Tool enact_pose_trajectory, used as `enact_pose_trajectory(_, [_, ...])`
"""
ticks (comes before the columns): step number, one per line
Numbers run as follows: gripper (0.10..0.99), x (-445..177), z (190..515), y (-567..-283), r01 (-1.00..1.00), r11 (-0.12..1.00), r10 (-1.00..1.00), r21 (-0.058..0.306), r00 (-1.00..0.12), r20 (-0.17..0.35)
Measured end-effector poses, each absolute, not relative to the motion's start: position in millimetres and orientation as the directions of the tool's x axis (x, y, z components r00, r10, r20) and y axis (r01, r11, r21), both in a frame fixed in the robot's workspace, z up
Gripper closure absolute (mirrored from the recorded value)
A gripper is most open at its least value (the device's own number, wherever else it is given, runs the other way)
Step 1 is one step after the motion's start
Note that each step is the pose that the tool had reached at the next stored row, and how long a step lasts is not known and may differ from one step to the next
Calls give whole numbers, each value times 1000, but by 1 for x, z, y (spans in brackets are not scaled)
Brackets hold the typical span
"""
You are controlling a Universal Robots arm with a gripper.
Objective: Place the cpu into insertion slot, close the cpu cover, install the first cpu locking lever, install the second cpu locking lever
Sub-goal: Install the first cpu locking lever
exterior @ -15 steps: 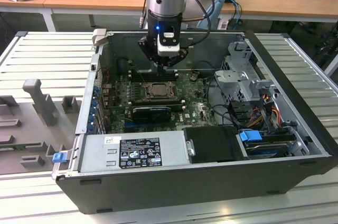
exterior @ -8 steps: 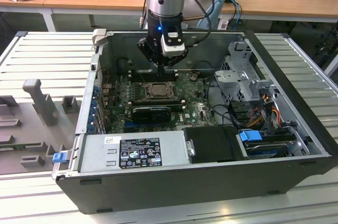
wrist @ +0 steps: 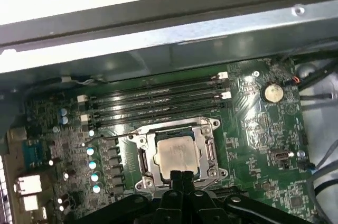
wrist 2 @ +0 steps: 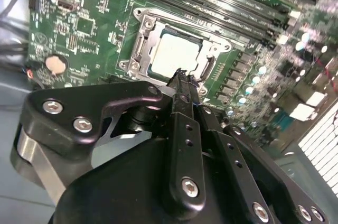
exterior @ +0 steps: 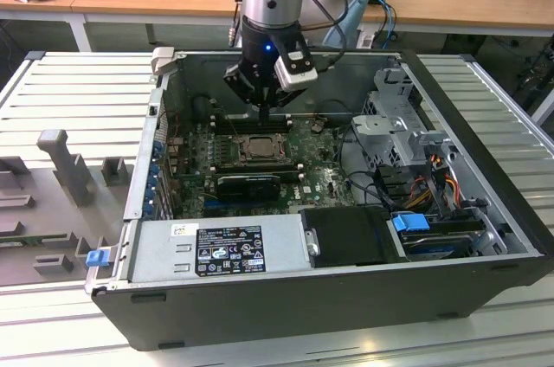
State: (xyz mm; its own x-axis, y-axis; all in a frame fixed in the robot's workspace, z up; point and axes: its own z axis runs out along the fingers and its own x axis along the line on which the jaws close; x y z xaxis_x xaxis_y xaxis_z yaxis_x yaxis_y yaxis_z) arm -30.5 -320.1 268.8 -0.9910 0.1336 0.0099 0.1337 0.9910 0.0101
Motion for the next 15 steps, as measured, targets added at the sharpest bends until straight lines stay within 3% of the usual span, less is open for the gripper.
enact_pose_trajectory(4, [980, -31, 269, -320, 32, 999, 32, 10, -999, 10])
enact_pose_trajectory(15, [980, -68, 268, -320, 27, 1000, 28, 11, -1000, -12])
